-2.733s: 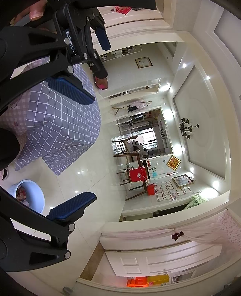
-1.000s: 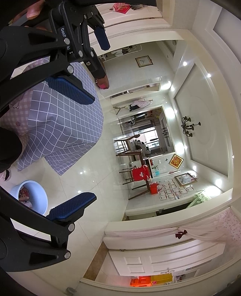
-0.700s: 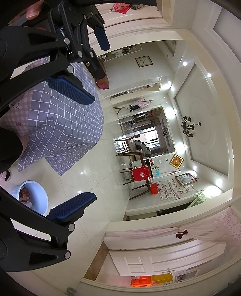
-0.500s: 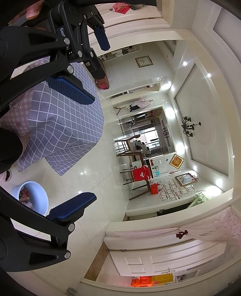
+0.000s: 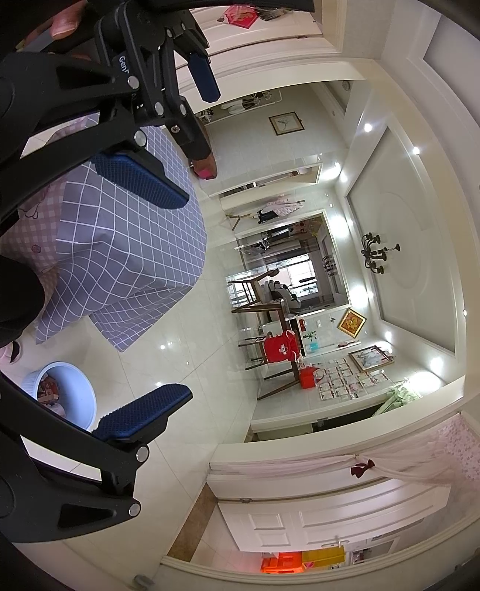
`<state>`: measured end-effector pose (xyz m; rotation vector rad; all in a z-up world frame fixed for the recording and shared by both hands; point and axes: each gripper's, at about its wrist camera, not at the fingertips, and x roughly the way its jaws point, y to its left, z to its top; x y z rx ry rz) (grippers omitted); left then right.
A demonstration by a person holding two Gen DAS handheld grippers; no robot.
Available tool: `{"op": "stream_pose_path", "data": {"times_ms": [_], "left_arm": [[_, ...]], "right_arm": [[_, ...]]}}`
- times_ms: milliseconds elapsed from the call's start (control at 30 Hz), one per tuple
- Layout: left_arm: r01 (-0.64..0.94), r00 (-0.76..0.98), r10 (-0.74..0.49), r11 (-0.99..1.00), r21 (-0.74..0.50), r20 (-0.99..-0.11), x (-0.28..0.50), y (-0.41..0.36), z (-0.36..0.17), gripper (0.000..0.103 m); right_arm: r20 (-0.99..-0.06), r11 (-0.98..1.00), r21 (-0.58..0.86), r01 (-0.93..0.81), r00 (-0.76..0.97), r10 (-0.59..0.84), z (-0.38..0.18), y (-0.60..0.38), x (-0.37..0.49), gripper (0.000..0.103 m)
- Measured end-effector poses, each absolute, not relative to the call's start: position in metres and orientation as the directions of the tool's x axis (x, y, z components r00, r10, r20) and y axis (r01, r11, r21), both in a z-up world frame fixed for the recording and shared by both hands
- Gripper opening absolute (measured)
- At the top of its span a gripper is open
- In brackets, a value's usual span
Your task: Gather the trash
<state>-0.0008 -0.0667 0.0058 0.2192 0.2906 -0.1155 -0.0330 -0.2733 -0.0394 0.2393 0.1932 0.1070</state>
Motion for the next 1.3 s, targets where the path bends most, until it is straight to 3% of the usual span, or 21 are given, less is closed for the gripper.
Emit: {"op": "stream_pose_path", "data": {"times_ms": [1300], "left_arm": [[0.125,0.952,-0.058,0.97,0.21,-0.3,0.002,-0.058,0.0,0.094]], "right_arm": [[-0.188,0.963,0.258,-0.078,0.974,0.129,-0.046,-0.266,-0.034,0.094]]}}
